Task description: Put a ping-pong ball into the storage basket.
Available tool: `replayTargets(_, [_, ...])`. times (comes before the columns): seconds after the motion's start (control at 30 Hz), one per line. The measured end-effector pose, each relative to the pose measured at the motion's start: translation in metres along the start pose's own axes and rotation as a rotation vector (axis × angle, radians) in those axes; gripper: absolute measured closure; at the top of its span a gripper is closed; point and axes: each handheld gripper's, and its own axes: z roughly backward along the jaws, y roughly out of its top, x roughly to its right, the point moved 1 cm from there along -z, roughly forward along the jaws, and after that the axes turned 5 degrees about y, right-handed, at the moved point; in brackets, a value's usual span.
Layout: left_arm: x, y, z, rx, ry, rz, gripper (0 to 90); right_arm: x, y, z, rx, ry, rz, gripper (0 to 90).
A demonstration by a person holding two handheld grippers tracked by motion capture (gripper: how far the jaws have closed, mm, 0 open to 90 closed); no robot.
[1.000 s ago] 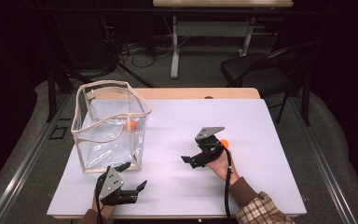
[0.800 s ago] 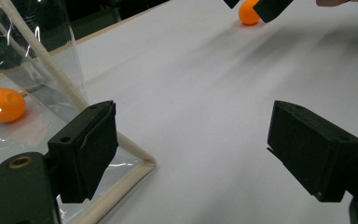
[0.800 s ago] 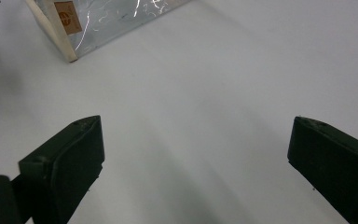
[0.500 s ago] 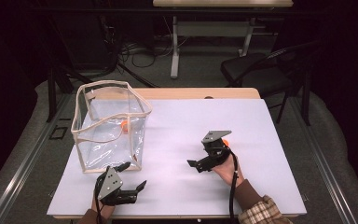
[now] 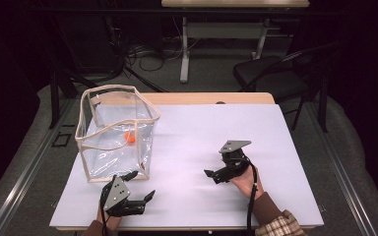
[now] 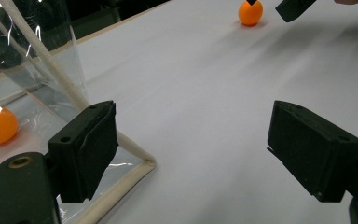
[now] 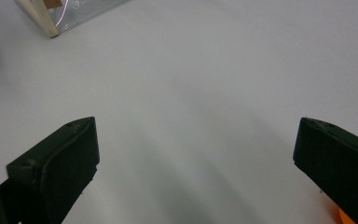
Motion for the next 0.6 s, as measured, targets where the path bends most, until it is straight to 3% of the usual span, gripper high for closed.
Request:
replayTargets(0.33, [-0.001, 0.0, 0.0, 0.002, 0.0, 0.006, 15.9, 0.005, 0.0, 0.004, -0.005, -0.024, 0.022, 0.0])
replayTargets(0.6, [-0.002, -0.001, 0.0, -0.003, -0.001, 0.004, 15.9, 0.014, 0.0, 0.011, 0.007, -0.031, 0.008, 0.0])
